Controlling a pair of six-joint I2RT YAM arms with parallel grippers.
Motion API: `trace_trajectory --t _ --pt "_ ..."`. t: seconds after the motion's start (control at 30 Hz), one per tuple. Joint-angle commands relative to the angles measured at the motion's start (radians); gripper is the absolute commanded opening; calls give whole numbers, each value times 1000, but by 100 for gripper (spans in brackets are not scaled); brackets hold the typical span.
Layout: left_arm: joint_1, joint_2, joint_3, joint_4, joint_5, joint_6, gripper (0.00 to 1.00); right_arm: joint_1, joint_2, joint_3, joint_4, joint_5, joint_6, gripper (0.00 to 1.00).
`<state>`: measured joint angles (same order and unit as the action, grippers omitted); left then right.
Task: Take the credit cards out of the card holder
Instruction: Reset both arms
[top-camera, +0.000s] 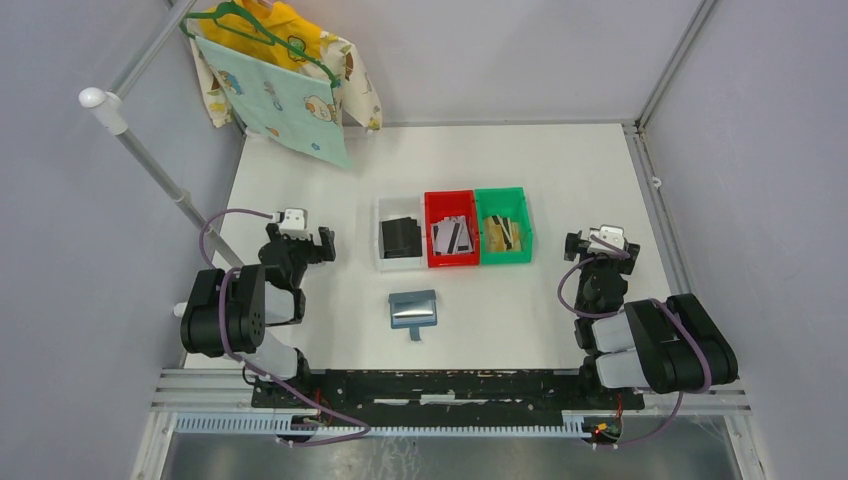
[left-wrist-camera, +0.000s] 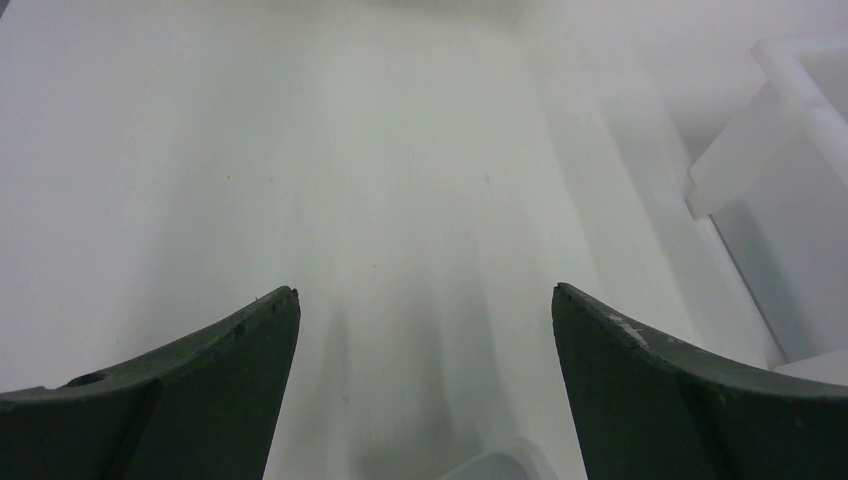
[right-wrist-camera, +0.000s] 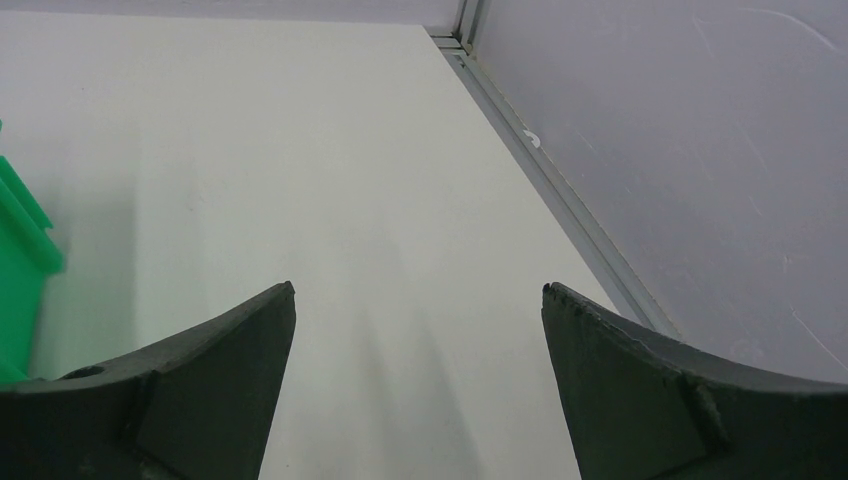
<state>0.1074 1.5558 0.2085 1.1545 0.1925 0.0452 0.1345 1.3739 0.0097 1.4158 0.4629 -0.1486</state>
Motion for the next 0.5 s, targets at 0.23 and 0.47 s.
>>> trace_trajectory --t 0.23,0.47 --pt "8 -5 12 80 -7 -31 100 -7 -10 -112 16 -17 -11 98" --pt "8 -5 14 80 -7 -31 100 -6 -6 -113 23 -22 -14 98"
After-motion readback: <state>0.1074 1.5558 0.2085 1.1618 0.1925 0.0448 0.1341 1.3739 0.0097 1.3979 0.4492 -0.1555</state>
